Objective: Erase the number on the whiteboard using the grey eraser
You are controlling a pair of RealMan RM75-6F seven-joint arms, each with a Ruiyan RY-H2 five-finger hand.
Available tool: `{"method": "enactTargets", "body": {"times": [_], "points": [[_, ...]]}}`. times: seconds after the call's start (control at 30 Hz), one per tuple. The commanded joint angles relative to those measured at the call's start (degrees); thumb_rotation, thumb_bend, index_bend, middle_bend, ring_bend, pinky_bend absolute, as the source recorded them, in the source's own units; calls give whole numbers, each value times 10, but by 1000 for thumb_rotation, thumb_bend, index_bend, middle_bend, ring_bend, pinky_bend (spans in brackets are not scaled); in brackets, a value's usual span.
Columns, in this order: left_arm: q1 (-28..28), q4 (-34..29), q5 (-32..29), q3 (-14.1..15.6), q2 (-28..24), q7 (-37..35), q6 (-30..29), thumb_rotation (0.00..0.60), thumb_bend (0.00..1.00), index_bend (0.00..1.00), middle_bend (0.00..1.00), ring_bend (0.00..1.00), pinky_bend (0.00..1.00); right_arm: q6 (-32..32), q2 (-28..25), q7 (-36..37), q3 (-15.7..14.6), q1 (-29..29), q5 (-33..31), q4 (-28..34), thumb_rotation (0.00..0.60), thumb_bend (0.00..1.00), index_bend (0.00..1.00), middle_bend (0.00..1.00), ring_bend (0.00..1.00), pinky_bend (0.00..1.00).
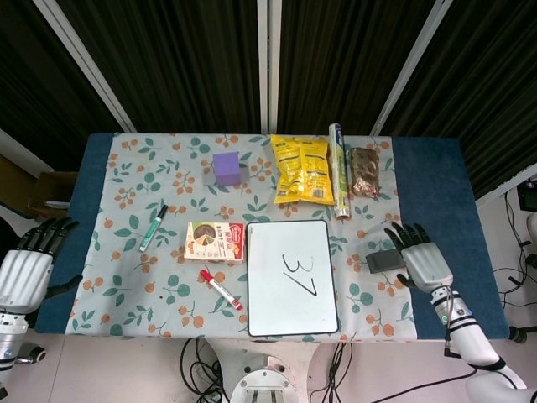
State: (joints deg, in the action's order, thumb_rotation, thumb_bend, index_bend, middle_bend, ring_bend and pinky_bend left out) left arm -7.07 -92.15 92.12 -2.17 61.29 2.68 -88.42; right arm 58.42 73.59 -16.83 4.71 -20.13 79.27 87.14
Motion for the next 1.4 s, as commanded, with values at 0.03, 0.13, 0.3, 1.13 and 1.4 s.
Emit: {"method": "enactTargets", "body": {"times": [0.03, 0.13, 0.3, 1.13, 1.4], "points": [[0, 1, -1, 0, 0, -1, 0, 600, 16, 139, 124, 117, 214, -10, 12, -10, -2, -9, -11, -11, 600, 148, 0, 22, 0, 0], [0, 4, -3, 0, 1, -3, 2, 600, 17, 139, 124, 117, 214, -13, 20, -15, -4, -13, -18, -19, 600, 151, 4, 63, 0, 0], [0, 8, -4, 1, 4, -6, 4, 600, 16, 139, 124, 117, 214, -13, 30, -17, -7, -17, -23, -31, 600, 156, 131, 141, 18, 17], [0, 21, -10, 1, 8, -18, 5, 600, 16, 139, 124, 117, 214, 9, 55, 10, -20, -26, -13, -69, 600, 206, 384, 331, 231, 247], [1, 22, -12, 1, 8, -16, 5, 600, 16, 139, 124, 117, 214, 16, 67, 19, -22, -27, -9, -84, 600, 238, 498, 439, 337, 379]]}}
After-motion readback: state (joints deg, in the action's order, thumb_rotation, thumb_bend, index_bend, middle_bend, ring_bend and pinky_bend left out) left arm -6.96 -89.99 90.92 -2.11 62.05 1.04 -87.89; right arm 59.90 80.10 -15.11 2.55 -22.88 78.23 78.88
